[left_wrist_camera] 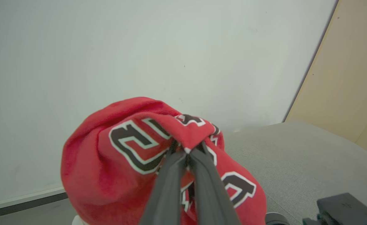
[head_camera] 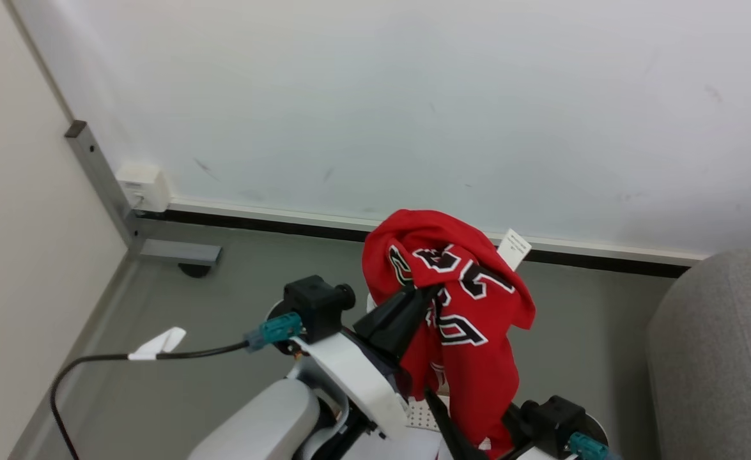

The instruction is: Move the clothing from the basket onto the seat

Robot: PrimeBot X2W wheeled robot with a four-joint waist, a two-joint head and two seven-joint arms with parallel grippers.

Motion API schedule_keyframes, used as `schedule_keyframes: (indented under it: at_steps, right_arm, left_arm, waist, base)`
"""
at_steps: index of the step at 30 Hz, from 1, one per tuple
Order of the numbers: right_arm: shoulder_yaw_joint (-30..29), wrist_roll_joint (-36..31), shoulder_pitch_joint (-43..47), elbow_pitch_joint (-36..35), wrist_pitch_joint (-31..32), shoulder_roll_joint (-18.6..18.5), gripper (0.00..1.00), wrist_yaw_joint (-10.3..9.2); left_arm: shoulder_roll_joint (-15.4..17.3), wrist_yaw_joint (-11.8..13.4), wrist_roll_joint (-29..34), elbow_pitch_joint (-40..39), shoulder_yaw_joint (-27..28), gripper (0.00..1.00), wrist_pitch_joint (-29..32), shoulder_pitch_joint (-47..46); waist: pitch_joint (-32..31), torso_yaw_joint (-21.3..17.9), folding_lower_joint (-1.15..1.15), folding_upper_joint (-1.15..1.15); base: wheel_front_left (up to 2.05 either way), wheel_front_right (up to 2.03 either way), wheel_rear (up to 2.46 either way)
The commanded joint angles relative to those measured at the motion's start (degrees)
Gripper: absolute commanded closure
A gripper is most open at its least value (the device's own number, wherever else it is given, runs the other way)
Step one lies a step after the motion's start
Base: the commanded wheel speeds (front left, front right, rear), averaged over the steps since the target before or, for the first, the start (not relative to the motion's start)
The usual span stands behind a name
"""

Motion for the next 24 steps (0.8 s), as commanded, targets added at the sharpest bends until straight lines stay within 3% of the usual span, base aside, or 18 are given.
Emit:
schedule_keyframes:
  at_steps: [1, 3, 4, 5, 6, 13, 24]
  right_arm:
    - [-0.88, 0.22, -1.15, 1.11, 0.04, -0.22, 0.0, -0.12]
    - [-2.28, -0.3, -1.36, 1.75, 0.04, -0.17, 0.0, -0.12]
    - [-3.09, -0.51, -1.35, 2.08, 0.04, -0.18, 0.52, -0.12]
    - [-3.78, -0.81, -1.4, 2.21, 0.04, -0.19, 0.82, -0.12]
    - [-4.4, -1.05, -1.37, 2.11, 0.04, -0.16, 1.0, -0.12]
    - [-6.65, -2.48, 0.08, 0.66, 0.05, -0.2, 1.0, -0.12]
    - [-7.58, -3.48, 0.67, -1.64, 0.05, -0.2, 1.0, -0.12]
  left_arm:
    - [-0.5, -0.35, 0.32, -0.4, -0.63, 1.0, 0.35, 0.95]
    - [-1.06, -0.47, 0.04, -0.85, -1.51, 1.0, 0.82, 1.43]
    - [-1.24, -0.41, -0.12, -0.98, -1.85, 1.0, 0.96, 1.59]
    - [-1.35, -0.33, -0.16, -1.05, -2.02, 1.0, 1.14, 1.68]
    - [-1.45, -0.23, -0.26, -1.05, -2.19, 1.0, 1.26, 1.82]
    - [-1.2, 0.31, -0.87, -0.15, -1.95, 1.0, 0.99, 2.25]
    - [-0.03, 0.48, -1.8, 0.46, -0.72, 1.0, 0.28, 1.65]
  waist:
    - [-0.86, 2.41, 0.0, 0.0]
    - [-1.2, 3.76, 0.0, 0.0]
    - [-1.36, 4.33, 0.0, 0.0]
    - [-1.49, 4.84, 0.0, 0.0]
    - [-1.6, 5.24, 0.0, 0.0]
    - [-1.99, 6.39, 0.0, 0.0]
    - [-1.09, 4.9, 0.0, 0.0]
  base:
    - [0.0, 0.0, 0.0]
    - [0.0, 0.0, 0.0]
    - [0.0, 0.0, 0.0]
    - [0.0, 0.0, 0.0]
    - [0.0, 0.0, 0.0]
    - [0.0, 0.0, 0.0]
    - [0.0, 0.0, 0.0]
